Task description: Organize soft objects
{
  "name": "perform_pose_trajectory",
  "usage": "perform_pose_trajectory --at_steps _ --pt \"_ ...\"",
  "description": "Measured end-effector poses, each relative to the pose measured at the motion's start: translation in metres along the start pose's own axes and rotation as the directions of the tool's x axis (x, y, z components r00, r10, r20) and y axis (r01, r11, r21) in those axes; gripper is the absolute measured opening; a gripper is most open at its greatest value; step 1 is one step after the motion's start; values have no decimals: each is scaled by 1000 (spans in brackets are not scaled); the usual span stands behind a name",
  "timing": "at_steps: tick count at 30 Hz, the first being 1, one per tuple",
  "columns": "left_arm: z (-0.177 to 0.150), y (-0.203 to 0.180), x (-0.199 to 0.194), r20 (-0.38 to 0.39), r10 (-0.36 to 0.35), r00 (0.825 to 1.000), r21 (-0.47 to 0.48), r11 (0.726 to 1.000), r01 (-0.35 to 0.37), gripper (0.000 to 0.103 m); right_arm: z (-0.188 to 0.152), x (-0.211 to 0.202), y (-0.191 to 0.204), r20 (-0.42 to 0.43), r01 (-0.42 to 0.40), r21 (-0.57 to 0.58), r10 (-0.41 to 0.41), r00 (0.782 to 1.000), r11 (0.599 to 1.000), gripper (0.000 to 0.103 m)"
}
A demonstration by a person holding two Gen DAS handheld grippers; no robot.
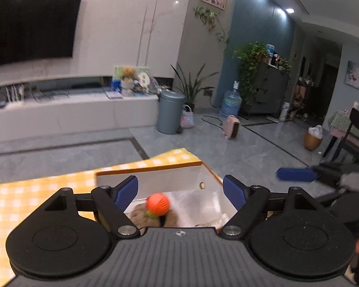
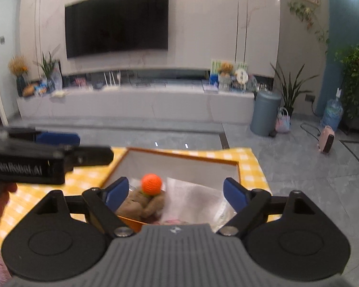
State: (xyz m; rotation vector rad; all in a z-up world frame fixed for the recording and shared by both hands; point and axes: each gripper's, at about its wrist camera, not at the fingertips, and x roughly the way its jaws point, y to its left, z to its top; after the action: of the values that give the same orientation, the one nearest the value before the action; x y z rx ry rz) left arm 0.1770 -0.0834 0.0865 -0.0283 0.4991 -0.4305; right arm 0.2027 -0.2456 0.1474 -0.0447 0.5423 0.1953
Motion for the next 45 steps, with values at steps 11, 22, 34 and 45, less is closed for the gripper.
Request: perform_pose_trajectory --at_steps 11,22,34,45 --pt "-52 0 -86 155 142 978 -39 990 -137 96 -64 -74 28 154 54 30 -58 986 998 98" --pt "-103 -31 -112 246 279 928 39 954 -297 102 -129 -113 67 249 59 96 -81 965 994 100" --pt "-155 -18 -110 126 347 929 -64 938 -341 103 -195 -98 87 217 86 108 -108 970 990 100" --pt "-186 -21 -89 22 359 933 37 932 -360 103 -207 -59 75 54 49 172 -59 997 984 100"
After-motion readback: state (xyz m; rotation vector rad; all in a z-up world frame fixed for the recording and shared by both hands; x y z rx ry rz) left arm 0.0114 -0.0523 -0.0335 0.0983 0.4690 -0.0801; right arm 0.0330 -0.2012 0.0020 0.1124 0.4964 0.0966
